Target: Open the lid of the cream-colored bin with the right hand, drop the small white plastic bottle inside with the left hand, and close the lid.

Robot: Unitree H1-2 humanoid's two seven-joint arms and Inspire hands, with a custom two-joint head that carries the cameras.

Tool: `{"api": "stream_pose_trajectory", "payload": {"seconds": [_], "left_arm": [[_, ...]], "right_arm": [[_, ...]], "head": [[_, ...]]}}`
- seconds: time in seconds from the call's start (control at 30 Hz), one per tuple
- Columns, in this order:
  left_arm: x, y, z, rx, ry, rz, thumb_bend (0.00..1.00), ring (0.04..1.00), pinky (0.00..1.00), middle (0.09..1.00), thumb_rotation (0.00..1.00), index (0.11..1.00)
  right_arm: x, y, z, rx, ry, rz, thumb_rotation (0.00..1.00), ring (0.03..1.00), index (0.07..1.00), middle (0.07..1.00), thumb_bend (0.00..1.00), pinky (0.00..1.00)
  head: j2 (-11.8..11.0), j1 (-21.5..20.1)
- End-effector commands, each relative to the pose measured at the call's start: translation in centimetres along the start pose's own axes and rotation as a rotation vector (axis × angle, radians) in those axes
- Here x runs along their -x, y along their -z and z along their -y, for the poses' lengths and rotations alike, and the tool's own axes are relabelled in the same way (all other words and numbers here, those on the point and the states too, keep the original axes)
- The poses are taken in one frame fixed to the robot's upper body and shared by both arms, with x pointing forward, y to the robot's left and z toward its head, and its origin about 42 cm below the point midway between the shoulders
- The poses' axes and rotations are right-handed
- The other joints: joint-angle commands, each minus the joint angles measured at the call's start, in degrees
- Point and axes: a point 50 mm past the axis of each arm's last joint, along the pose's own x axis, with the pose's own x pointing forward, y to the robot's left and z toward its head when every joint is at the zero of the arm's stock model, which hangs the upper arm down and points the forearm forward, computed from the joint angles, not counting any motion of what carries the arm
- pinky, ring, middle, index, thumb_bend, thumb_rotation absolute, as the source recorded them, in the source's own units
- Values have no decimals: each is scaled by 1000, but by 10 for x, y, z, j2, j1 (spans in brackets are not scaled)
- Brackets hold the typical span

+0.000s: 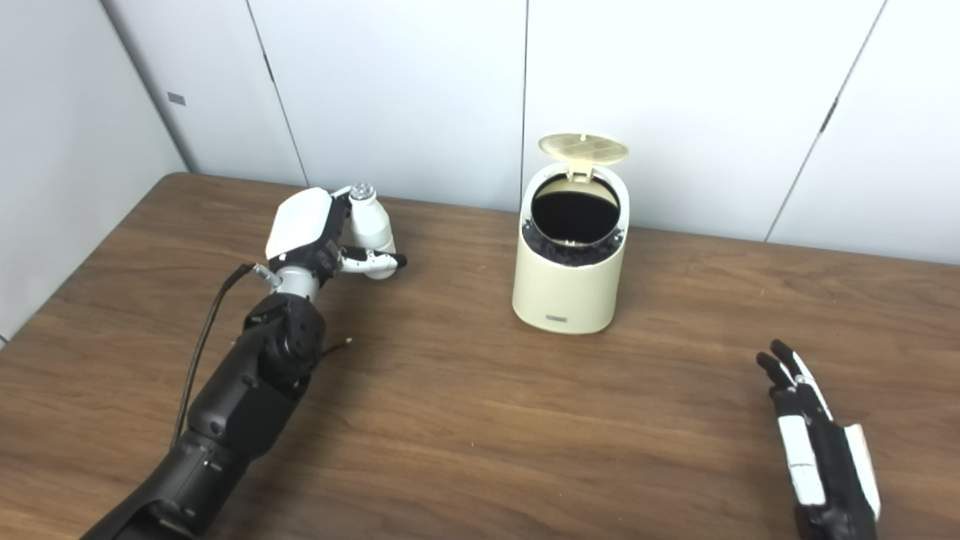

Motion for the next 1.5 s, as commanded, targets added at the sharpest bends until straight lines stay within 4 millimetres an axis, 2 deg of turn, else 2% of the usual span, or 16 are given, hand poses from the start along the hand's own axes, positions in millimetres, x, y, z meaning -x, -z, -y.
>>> {"api": "stream_pose_trajectory", "payload": {"seconds": [0.0, 0.53, 0.63, 0.7, 0.83, 0.87, 0.9, 0.93, 0.97, 1.03, 1.2, 1.47], "left_arm": [[-14, -10, -24, -26, -84, 36, 858, 762, 685, 747, 297, 770], [-14, -9, -23, -31, -98, 21, 873, 738, 664, 725, 306, 758], [-15, -10, -23, -24, -98, 20, 868, 735, 656, 724, 307, 756], [-16, -10, -24, -6, -101, 23, 865, 730, 647, 725, 304, 754], [-17, -12, -24, 106, -110, 32, 853, 668, 576, 676, 200, 717], [-18, -13, -24, 142, -116, 38, 841, 621, 536, 638, 140, 689], [-18, -13, -24, 170, -123, 46, 808, 536, 456, 579, 57, 636], [-18, -14, -24, 194, -136, 49, 666, 491, 417, 517, 29, 590], [-18, -15, -24, 216, -146, 51, 593, 450, 383, 480, 14, 563], [-19, -15, -23, 242, -161, 54, 524, 403, 351, 462, 2, 532], [-21, -13, -17, 262, -202, 66, 503, 406, 384, 483, 0, 505], [-23, -12, -12, 279, -221, 74, 502, 416, 399, 503, 0, 491]], "right_arm": [[-6, -10, 5, -2, 6, 78, 976, 939, 928, 891, 702, 939], [-5, -5, 5, 4, 3, 72, 976, 939, 923, 891, 693, 961], [-5, -4, 4, 8, 2, 73, 979, 928, 920, 888, 693, 923], [-6, -3, 5, -2, -1, 73, 972, 930, 920, 890, 689, 932], [-5, -4, 4, 1, 6, 67, 970, 937, 919, 890, 697, 956], [-5, -5, 4, 1, 4, 67, 970, 938, 918, 890, 689, 957], [-5, -6, 3, 2, 3, 67, 973, 938, 921, 891, 690, 945], [-5, -6, 3, 5, 2, 68, 977, 936, 923, 892, 688, 932], [-5, -6, 3, 8, 0, 69, 979, 935, 924, 892, 685, 926], [-5, -5, 4, 12, 1, 69, 980, 935, 926, 893, 691, 922], [-5, -2, 5, 15, -5, 63, 977, 952, 927, 901, 707, 964], [-6, -5, 6, 20, 0, 80, 979, 932, 930, 892, 656, 942]], "head": [[1, 0], [5, -2], [4, -6], [5, -6], [4, -4], [4, -4], [4, -4], [4, -4], [5, -5], [5, -5], [4, -6], [4, -8]]}}
